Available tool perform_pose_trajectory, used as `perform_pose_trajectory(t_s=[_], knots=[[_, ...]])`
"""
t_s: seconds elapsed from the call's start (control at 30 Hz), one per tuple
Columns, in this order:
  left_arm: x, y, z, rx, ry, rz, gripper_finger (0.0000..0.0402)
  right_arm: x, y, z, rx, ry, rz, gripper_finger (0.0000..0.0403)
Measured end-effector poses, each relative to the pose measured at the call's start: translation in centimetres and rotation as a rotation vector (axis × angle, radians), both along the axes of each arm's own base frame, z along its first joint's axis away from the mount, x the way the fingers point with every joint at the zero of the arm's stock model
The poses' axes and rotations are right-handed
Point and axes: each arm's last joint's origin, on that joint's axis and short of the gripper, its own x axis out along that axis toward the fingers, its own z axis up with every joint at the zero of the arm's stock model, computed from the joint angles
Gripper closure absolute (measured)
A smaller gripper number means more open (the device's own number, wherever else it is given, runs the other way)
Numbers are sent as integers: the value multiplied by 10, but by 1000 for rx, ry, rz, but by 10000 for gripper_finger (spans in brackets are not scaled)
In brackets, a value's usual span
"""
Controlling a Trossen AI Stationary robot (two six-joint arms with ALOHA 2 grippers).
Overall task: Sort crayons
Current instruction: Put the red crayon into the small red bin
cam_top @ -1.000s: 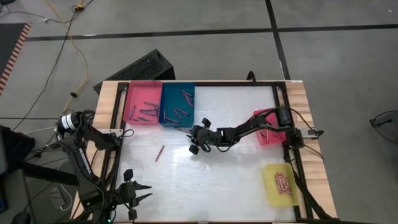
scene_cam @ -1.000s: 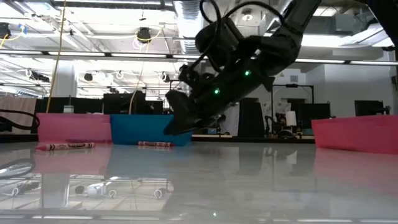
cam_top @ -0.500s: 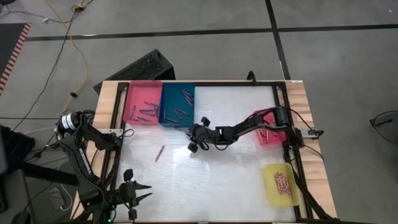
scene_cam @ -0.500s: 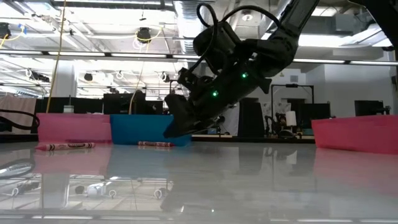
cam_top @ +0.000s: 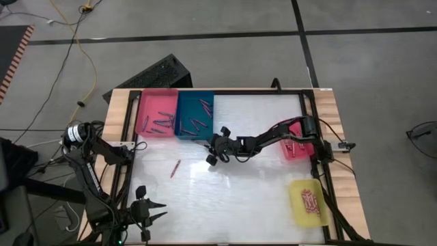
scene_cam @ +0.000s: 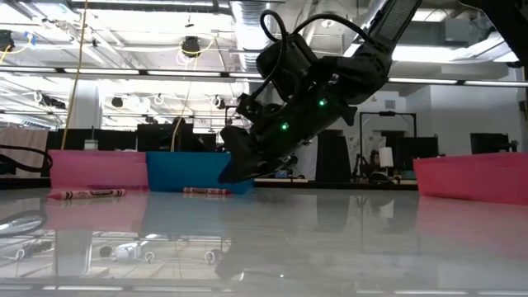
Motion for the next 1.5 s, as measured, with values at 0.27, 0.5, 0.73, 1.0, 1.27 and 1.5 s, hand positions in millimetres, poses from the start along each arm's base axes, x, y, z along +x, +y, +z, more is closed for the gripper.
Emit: perform_pose_trajectory(t_s=[0.27, 0.5, 0.73, 1.0, 1.27, 1.5], knots=[[0, 0, 0, 0, 0, 0, 301, 0, 0, 0, 0, 2, 0, 281], [0, 0, 0, 0, 0, 0, 301, 0, 0, 0, 5, 0, -3, 281], [0, 0, 0, -3, 1, 0, 301, 6, 0, -21, 7, 10, -5, 281], [0, 0, 0, -4, 6, -2, 301, 8, 1, -27, 33, 28, -13, 294], [0, 0, 0, -6, 5, -2, 301, 6, 8, -31, 83, 55, -27, 385], [0, 0, 0, -7, 6, -2, 301, 6, 22, -32, 118, 40, -24, 394]])
